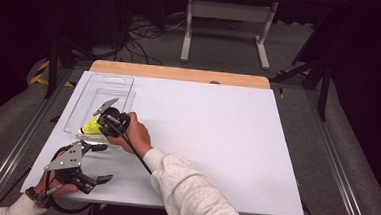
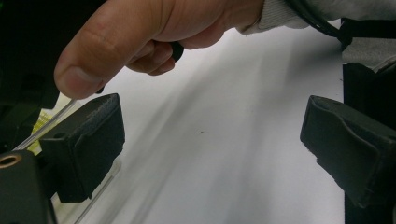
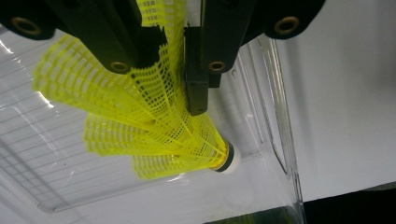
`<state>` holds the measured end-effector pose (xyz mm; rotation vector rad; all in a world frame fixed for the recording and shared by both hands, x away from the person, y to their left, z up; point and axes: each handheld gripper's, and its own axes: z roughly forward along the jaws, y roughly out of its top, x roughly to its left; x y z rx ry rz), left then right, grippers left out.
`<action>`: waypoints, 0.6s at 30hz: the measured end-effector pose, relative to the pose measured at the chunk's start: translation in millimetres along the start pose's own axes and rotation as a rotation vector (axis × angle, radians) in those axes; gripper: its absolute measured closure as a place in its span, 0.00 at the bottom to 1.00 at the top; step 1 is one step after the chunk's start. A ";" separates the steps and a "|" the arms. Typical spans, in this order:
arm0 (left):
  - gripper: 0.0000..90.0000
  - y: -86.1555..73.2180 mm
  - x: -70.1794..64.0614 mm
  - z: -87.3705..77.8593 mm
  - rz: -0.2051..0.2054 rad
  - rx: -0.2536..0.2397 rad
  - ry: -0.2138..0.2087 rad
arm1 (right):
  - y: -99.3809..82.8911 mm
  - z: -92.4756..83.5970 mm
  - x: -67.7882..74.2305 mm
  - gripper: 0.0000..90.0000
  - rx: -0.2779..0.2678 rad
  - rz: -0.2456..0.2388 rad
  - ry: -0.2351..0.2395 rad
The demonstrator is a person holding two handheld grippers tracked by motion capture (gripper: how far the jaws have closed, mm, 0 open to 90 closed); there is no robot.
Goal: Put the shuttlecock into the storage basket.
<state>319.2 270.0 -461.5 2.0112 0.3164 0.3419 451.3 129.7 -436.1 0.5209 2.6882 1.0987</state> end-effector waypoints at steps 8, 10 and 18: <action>0.08 -0.1 0.7 -0.2 0.000 0.003 0.004 | -1.5 -13.6 -1.3 0.72 -0.031 0.017 -0.025; 0.08 -0.1 0.5 -0.2 0.000 0.003 0.004 | -1.8 -15.7 -1.4 0.71 -0.030 0.014 -0.022; 0.08 0.0 0.4 0.2 -0.003 0.002 0.008 | -5.0 -37.5 -0.6 0.67 -0.063 -0.005 -0.054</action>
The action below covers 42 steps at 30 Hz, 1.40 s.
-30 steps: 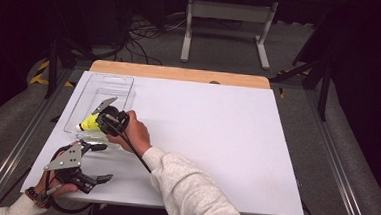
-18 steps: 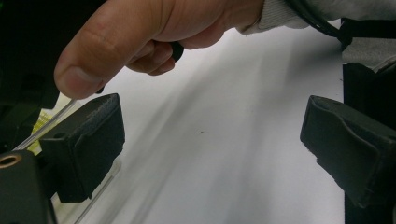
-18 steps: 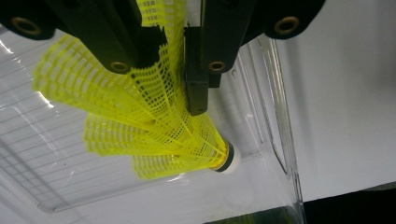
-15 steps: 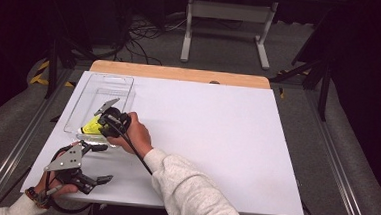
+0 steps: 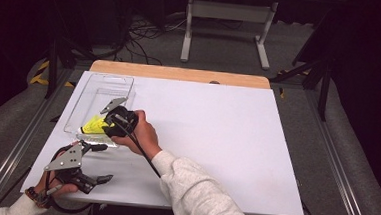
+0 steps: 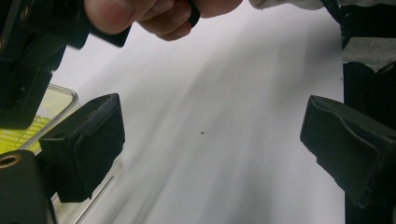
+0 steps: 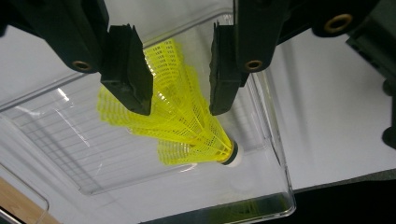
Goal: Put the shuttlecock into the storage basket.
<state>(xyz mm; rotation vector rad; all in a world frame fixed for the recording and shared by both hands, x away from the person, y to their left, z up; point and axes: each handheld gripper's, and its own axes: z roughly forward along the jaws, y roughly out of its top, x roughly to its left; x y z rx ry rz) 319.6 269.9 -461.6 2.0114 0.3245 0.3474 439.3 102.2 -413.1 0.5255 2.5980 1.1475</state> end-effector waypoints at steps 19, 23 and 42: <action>0.08 0.0 0.9 0.1 0.004 0.007 0.003 | -8.2 -19.7 0.8 0.66 -0.027 -0.041 -0.033; 0.08 0.1 0.8 0.5 0.005 0.009 0.003 | -9.5 -23.3 -0.2 0.66 -0.034 -0.035 -0.035; 0.08 0.0 1.2 0.9 -0.001 0.011 0.011 | -20.0 -44.3 -12.6 0.62 -0.085 -0.029 -0.061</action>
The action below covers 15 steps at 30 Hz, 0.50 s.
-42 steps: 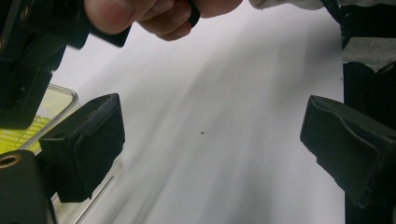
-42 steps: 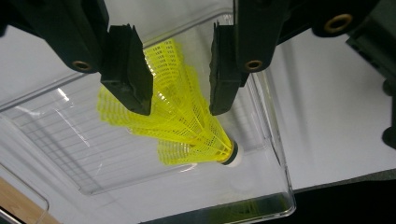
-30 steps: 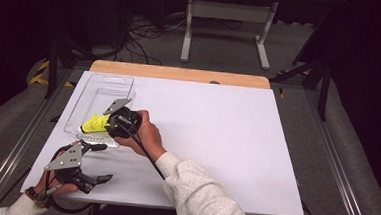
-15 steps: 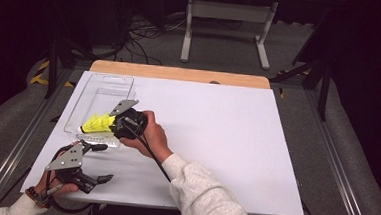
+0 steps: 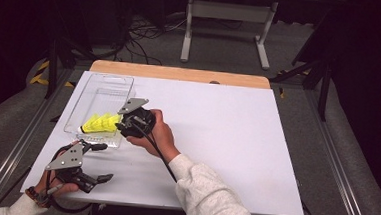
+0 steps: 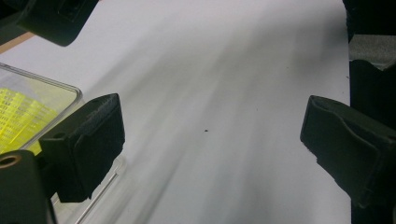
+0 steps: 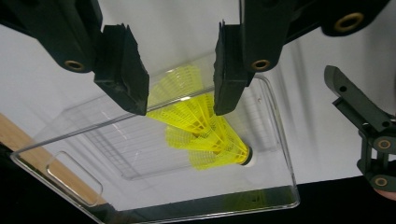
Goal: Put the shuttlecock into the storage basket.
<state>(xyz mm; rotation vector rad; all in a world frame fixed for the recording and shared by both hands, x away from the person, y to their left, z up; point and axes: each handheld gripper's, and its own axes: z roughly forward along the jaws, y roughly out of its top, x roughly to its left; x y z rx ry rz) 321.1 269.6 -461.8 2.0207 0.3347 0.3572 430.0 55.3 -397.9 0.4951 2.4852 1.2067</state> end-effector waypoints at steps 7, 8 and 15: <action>0.08 0.1 0.3 -0.5 0.000 -0.004 0.007 | -1.5 -9.9 -5.4 0.60 -0.015 -0.006 -0.024; 0.08 0.2 0.3 -0.5 0.000 -0.004 0.007 | -1.6 -11.2 -6.1 0.60 -0.015 -0.012 -0.031; 0.08 0.1 0.7 -0.6 -0.001 -0.002 0.008 | -3.4 -18.8 -10.7 0.58 -0.018 -0.024 -0.050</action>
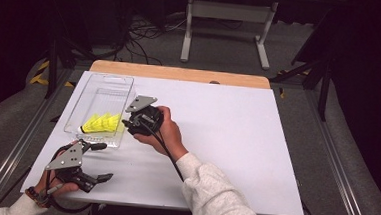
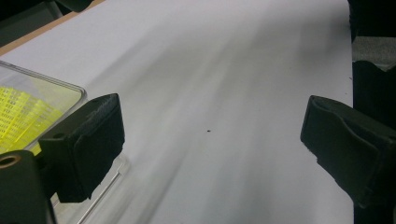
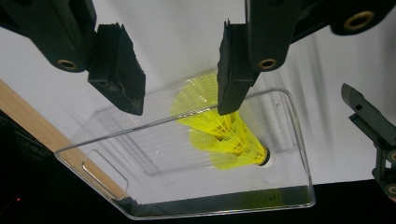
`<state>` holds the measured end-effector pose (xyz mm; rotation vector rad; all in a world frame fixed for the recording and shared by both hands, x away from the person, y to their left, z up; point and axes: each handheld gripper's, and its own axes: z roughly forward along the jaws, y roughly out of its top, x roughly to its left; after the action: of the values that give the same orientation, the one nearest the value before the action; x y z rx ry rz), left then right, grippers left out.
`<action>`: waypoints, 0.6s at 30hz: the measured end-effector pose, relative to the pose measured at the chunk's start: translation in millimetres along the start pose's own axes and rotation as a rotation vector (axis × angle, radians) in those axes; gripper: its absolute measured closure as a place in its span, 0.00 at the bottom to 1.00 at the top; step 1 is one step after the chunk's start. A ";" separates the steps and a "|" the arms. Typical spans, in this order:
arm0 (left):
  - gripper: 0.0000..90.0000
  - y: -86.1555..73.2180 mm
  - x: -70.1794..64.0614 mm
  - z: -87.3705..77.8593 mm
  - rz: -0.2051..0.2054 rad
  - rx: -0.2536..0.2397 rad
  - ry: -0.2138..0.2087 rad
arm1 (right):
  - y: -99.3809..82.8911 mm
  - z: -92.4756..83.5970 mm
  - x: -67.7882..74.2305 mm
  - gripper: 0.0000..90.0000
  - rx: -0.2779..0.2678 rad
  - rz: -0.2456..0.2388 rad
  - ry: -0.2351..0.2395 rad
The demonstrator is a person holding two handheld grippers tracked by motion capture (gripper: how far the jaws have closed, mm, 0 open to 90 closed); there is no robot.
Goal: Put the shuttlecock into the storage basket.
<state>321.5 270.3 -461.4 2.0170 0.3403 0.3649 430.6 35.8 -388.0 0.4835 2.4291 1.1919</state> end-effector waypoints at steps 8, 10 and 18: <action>0.08 -0.1 0.7 -1.3 -0.004 -0.001 0.005 | -2.7 -8.2 -4.7 0.55 -0.008 0.000 -0.025; 0.08 0.0 1.0 -1.5 -0.003 0.000 0.006 | -3.8 -10.2 -6.0 0.54 -0.006 -0.001 -0.032; 0.08 0.2 0.4 -0.9 -0.001 0.003 0.007 | -7.7 -18.6 -10.5 0.52 -0.028 0.008 -0.057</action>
<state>321.6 271.1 -460.8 2.0188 0.3459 0.3709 429.6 14.0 -381.7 0.5126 2.3611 1.1976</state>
